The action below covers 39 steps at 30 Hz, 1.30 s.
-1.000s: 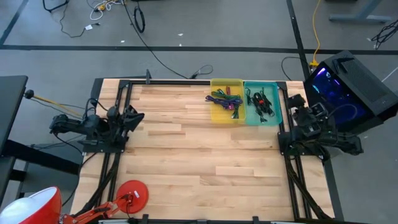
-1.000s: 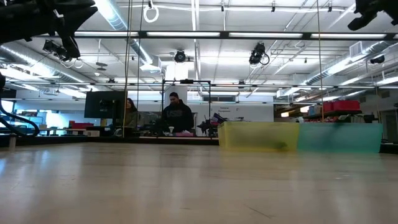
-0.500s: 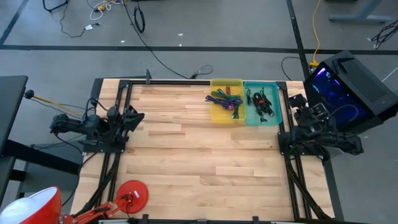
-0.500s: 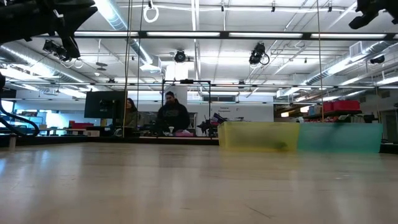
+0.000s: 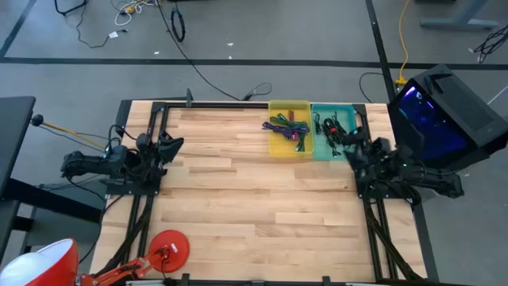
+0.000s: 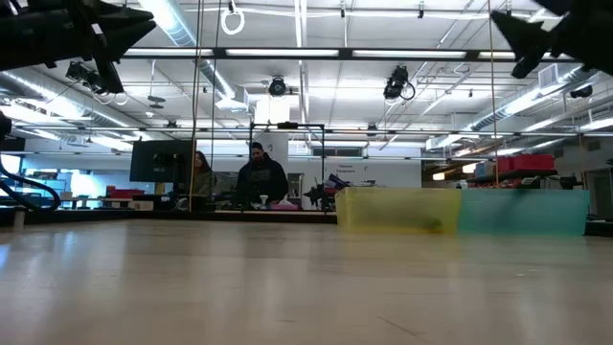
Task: Pick & Place USB Port
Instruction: Return to Home Position
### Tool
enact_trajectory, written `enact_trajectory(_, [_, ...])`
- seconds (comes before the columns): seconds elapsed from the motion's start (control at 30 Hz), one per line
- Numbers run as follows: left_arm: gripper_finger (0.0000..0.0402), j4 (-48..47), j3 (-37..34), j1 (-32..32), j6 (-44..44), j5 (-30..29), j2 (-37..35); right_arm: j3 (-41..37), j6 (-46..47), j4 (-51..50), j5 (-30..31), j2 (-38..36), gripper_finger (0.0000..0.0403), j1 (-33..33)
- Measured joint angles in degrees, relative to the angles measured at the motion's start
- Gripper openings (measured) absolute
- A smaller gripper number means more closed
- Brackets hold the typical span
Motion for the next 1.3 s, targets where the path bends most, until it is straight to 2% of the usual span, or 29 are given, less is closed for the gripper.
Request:
enact_trajectory(0.07, [0.0055,0.0,0.0,1.2,0.0,0.0,0.0,0.0,-2.3,-5.4,-1.6,0.0,0.0256,0.0])
enact_trajectory(0.2, [0.0055,0.0,0.0,2.6,0.0,0.0,0.0,0.0,-6.4,-15.8,-1.1,0.0,0.0256,0.0])
enact_trajectory(0.37, [0.0055,0.0,0.0,3.9,0.0,0.0,0.0,0.0,-6.1,-24.4,2.5,0.0,0.0256,0.0])
enact_trajectory(0.47, [0.0055,0.0,0.0,4.6,0.0,0.0,0.0,0.0,-5.8,-28.2,2.4,0.0,0.0256,0.0])
enact_trajectory(0.8, [0.0055,0.0,0.0,4.5,0.0,0.0,0.0,0.0,0.3,-29.3,2.4,0.0,0.0256,0.0])
enact_trajectory(1.3, [0.0055,-0.3,0.0,4.6,2.0,0.3,0.0,0.0,0.4,-29.2,2.4,0.0,0.0256,0.0])
